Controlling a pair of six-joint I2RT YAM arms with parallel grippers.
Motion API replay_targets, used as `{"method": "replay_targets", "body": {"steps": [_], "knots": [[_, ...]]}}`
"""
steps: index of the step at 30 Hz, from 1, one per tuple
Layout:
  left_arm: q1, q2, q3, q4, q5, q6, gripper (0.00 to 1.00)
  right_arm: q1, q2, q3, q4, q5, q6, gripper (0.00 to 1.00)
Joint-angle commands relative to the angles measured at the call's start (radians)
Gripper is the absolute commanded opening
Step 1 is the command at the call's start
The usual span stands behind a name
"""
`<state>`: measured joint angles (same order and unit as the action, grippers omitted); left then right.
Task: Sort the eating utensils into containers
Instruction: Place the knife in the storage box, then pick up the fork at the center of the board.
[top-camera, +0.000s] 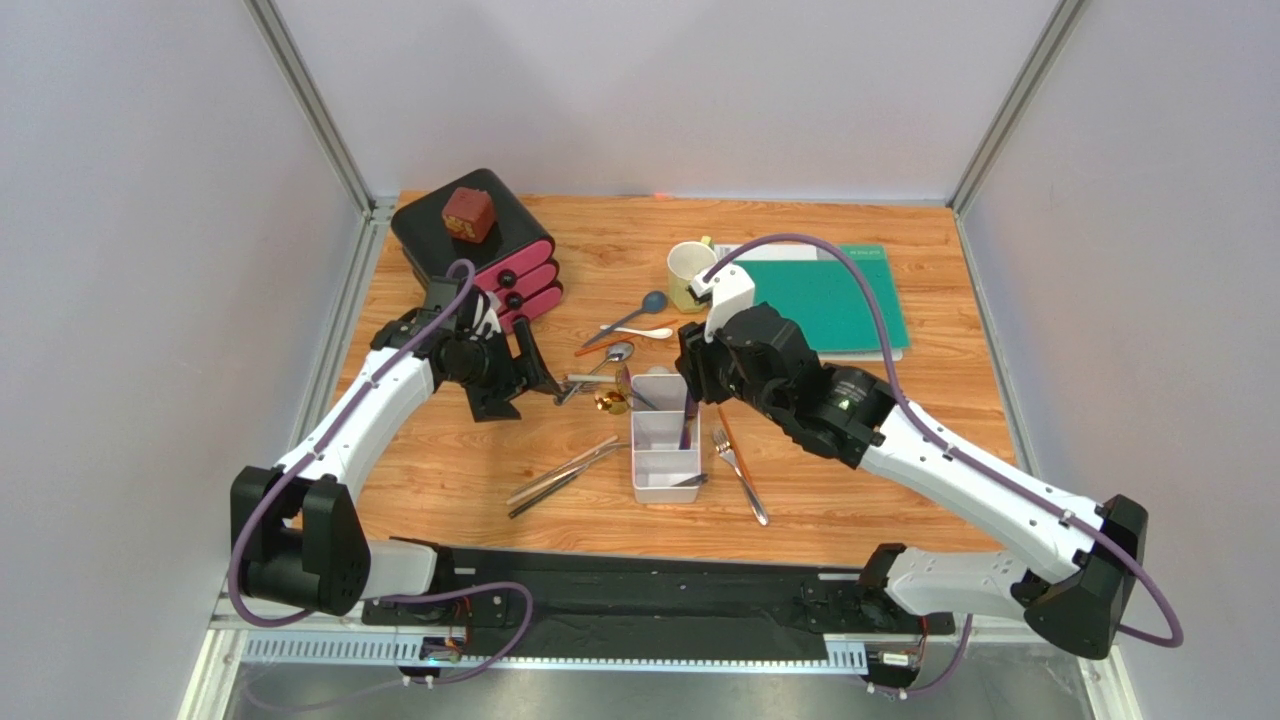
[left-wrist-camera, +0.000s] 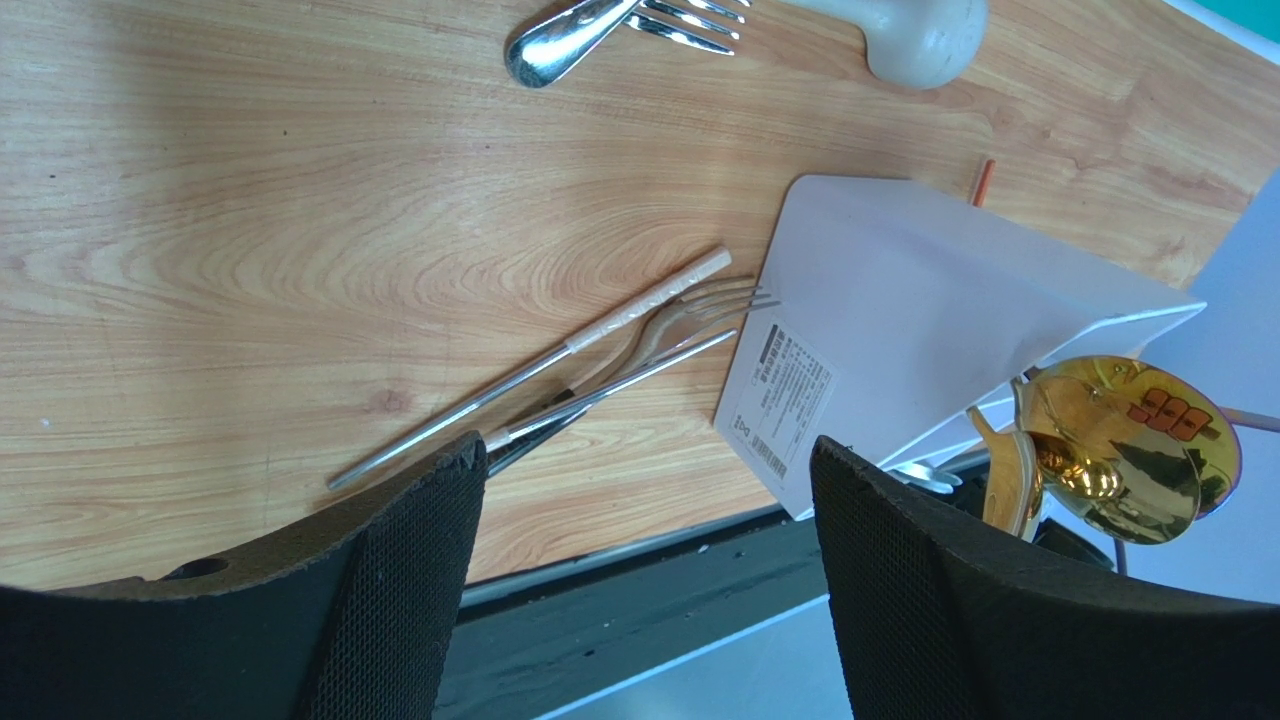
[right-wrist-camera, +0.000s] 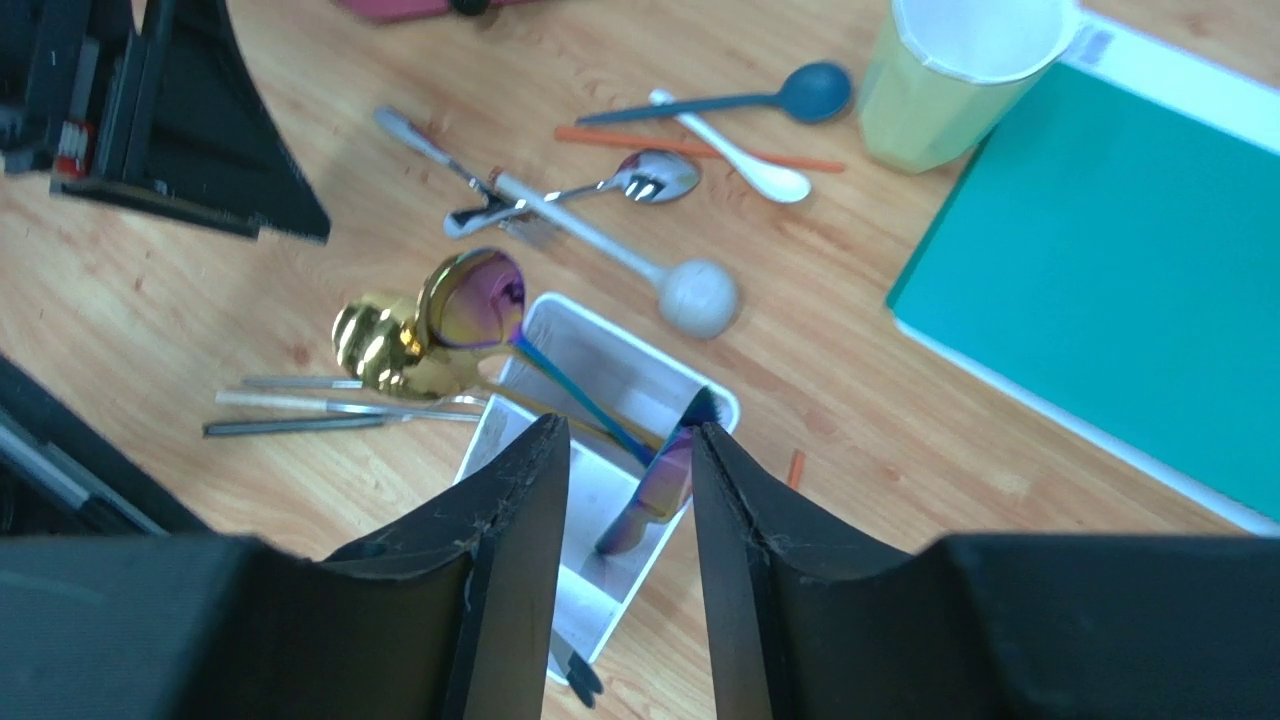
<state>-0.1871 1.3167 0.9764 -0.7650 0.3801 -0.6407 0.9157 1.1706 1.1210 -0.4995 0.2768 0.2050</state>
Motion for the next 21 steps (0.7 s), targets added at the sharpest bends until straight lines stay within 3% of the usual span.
{"method": "replay_targets", "body": {"steps": [1,5,10,14,21], "knots": [[0.006,-0.002,-0.001,0.023,0.003,0.018,0.84,-0.029,-0.06,0.069,-0.022,0.155,0.002,0.4],[0.006,-0.005,-0.002,0.024,0.002,0.016,0.84,-0.142,-0.104,0.013,-0.097,0.203,0.066,0.45],[0.006,0.006,-0.004,0.029,0.006,0.018,0.84,-0.346,-0.158,-0.101,-0.211,0.039,0.149,0.5],[0.006,0.016,-0.008,0.039,0.013,0.018,0.84,-0.356,-0.129,-0.168,-0.261,-0.057,0.131,0.54],[0.006,0.024,-0.013,0.044,0.017,0.019,0.84,-0.351,0.03,-0.21,-0.278,-0.338,0.099,0.5]]}}
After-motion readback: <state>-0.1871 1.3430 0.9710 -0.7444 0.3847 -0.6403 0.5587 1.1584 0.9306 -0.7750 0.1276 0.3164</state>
